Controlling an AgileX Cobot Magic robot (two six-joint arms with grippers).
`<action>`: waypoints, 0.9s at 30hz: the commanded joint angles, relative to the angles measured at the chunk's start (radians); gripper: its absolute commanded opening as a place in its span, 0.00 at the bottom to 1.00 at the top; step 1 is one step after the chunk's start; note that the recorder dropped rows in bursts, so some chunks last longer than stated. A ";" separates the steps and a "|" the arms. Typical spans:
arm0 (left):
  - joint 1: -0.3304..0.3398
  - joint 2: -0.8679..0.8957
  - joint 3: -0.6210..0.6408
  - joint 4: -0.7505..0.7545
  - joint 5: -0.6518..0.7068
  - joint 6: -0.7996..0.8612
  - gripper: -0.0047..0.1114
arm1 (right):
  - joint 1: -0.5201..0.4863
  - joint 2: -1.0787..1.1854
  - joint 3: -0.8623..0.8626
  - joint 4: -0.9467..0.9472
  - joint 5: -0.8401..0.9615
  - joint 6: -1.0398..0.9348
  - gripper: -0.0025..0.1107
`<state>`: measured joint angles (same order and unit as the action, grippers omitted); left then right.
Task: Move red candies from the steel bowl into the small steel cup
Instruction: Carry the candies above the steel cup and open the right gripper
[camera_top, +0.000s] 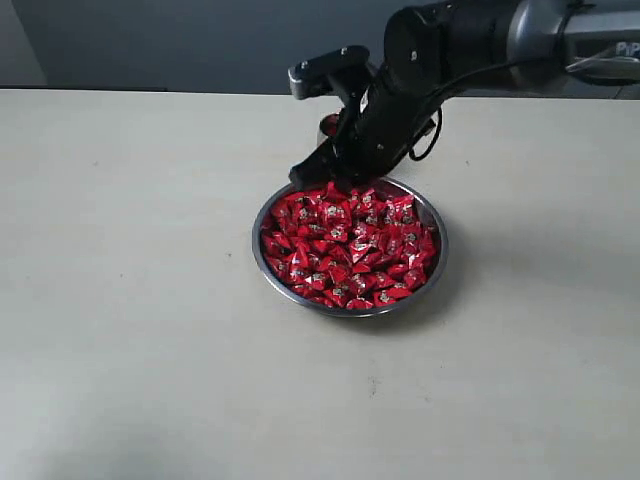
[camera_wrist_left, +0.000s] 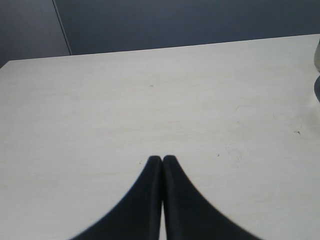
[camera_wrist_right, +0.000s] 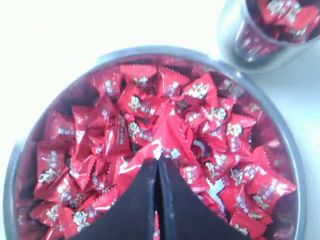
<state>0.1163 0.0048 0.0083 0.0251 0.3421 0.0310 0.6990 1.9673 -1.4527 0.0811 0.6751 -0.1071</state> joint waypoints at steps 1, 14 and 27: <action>-0.008 -0.005 -0.008 0.002 -0.005 -0.002 0.04 | 0.000 -0.035 -0.008 -0.038 -0.120 0.004 0.02; -0.008 -0.005 -0.008 0.002 -0.005 -0.002 0.04 | -0.113 0.154 -0.192 0.052 -0.281 0.054 0.02; -0.008 -0.005 -0.008 0.002 -0.005 -0.002 0.04 | -0.129 0.283 -0.308 0.062 -0.262 0.054 0.08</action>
<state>0.1163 0.0048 0.0083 0.0251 0.3421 0.0310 0.5770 2.2419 -1.7411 0.1429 0.4120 -0.0533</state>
